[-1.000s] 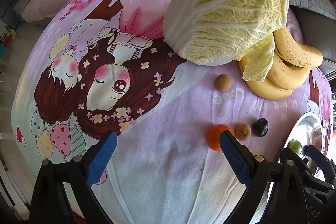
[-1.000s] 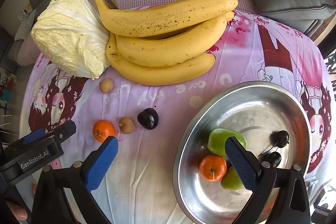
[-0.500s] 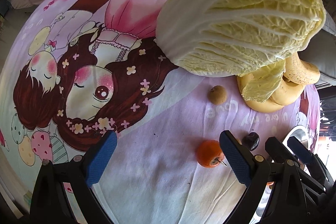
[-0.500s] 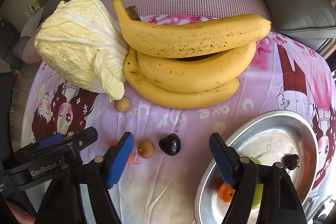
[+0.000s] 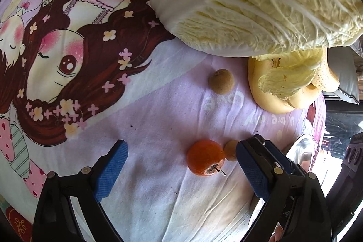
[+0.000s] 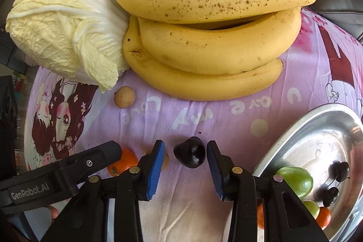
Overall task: Organize fruits
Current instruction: 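Close the left gripper on a mandarin while the right gripper grasps a dark cherry, then carry the mandarin and cherry into the steel bowl with both grippers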
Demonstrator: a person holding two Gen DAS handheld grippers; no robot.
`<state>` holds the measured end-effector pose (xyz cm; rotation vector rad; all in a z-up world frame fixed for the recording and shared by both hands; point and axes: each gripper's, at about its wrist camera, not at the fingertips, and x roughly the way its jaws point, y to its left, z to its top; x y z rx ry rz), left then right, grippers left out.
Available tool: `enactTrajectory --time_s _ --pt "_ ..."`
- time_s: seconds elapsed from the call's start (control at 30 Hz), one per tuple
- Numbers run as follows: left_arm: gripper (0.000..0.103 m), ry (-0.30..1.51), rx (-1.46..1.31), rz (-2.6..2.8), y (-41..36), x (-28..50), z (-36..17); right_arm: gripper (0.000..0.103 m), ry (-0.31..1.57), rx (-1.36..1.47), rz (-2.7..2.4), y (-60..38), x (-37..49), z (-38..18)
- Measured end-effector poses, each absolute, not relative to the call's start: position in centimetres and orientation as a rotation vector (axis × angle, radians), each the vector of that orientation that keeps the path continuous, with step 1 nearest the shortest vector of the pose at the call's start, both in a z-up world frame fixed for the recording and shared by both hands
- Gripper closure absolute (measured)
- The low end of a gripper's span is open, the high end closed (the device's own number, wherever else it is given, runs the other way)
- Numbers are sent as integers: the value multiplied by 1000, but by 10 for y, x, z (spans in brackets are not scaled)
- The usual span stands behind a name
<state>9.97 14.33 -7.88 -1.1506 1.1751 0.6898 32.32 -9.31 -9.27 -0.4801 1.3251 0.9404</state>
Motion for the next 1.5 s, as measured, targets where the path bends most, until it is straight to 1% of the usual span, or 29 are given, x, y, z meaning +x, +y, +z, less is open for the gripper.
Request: enactTrajectory --time_s 0.03,0.07,0.1,0.2,0.23,0.33,0.4,0.47,0.57,0.63,0.7,0.8,0.97,1.17,1.37,1.5 --pt "12 1174 -1153 682 142 102 -79 64 1329 -476 940 -93 324 -94" --pt "19 1178 -1157 671 143 110 -81 64 1330 -471 939 -93 324 -96" --pt "22 1173 -1172 662 142 112 -82 65 1330 -471 936 -93 324 -98" --pt "24 1174 -1187 653 135 117 -85 68 1347 -461 934 -95 325 -102" --pt "24 1173 -1190 649 132 119 -87 71 1350 -463 932 -95 325 -103" --pt "28 1162 -1205 641 124 120 -89 71 1352 -454 934 -95 331 -105" --pt "39 1151 -1223 636 121 119 -88 71 1353 -456 936 -95 330 -104" --pt "42 1142 -1248 625 117 120 -91 71 1354 -452 936 -97 331 -102" --pt "43 1136 -1275 617 108 120 -94 71 1354 -445 933 -102 334 -101" --pt "47 1137 -1274 617 106 118 -99 71 1353 -438 931 -107 335 -99" --pt "55 1139 -1278 621 101 115 -103 71 1352 -434 930 -111 337 -96" --pt "64 1126 -1295 616 94 114 -107 71 1349 -425 930 -117 339 -91" --pt "65 1113 -1276 633 86 112 -101 71 1336 -405 938 -125 342 -77" --pt "65 1088 -1234 632 74 118 -70 71 1310 -376 933 -137 352 -52" --pt "65 1093 -1168 562 39 152 -46 71 1286 -338 901 -162 374 -30" --pt "65 1124 -1134 511 18 185 -39 71 1292 -311 854 -186 393 -31"
